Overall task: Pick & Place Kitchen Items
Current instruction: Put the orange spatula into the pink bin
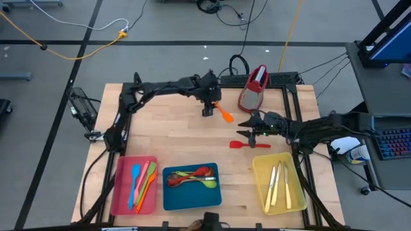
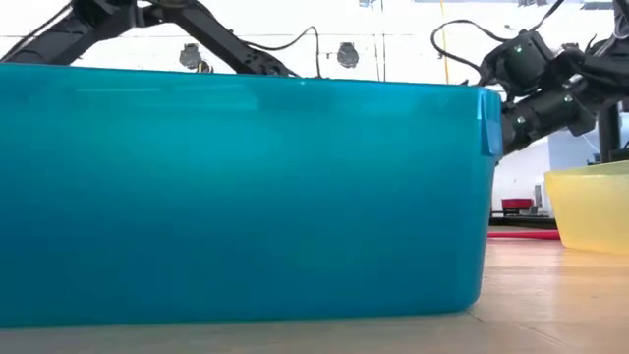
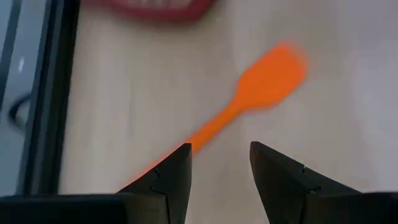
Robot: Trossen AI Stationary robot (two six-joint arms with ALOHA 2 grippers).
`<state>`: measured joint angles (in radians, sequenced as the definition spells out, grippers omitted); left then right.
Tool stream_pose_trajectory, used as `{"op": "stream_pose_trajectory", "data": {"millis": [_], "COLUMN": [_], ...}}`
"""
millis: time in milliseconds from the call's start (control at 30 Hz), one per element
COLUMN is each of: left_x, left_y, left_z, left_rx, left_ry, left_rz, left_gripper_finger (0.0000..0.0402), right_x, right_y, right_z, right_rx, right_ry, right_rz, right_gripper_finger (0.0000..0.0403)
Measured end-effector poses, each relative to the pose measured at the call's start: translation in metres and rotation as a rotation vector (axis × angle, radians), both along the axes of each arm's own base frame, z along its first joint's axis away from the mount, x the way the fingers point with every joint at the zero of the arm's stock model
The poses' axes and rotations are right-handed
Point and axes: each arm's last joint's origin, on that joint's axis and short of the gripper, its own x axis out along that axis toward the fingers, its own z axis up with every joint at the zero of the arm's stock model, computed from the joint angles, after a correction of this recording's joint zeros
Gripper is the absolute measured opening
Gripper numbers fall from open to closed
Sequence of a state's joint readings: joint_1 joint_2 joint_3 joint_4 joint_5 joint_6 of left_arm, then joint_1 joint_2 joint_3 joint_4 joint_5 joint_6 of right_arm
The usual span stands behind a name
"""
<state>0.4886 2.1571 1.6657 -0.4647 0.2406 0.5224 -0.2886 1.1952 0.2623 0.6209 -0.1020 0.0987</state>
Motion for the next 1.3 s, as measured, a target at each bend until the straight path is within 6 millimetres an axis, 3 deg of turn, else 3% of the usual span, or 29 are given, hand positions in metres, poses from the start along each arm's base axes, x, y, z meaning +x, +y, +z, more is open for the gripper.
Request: {"op": "stream_pose_trajectory", "data": {"millis": [200, 367, 567, 667, 867, 1067, 1300], "left_x": [0.003, 0.004, 0.012, 0.013, 0.01, -0.019, -0.063], "left_y": [0.007, 0.008, -0.009, -0.023, -0.057, -0.086, -0.098], "left_z": [0.018, 0.029, 0.029, 0.038, 0.076, 0.121, 0.174], "left_rx": [0.068, 0.012, -0.02, 0.032, 0.251, 0.234, 0.197], "left_ry": [0.116, 0.109, 0.099, 0.124, 0.153, 0.18, 0.128], "left_rz": [0.037, 0.083, 0.038, 0.051, 0.091, 0.097, 0.15], "left_gripper_finger": [0.0165, 0.0165, 0.0165, 0.0164, 0.0134, 0.0095, 0.007], "right_x": [0.001, 0.002, 0.004, 0.016, 0.06, 0.091, 0.102], "right_y": [0.0, -0.001, -0.006, -0.007, -0.016, -0.029, -0.037], "right_z": [-0.003, 0.001, 0.0, -0.002, -0.005, -0.021, -0.035], "right_rx": [0.068, 0.053, 0.031, 0.054, 0.01, 0.018, 0.002], "right_ry": [0.006, -0.042, -0.041, -0.018, 0.076, 0.262, 0.347], "right_rz": [-0.027, -0.048, -0.183, -0.182, -0.237, -0.402, -0.546], "right_gripper_finger": [0.0171, 0.0171, 0.0171, 0.0171, 0.0171, 0.0171, 0.0174]}}
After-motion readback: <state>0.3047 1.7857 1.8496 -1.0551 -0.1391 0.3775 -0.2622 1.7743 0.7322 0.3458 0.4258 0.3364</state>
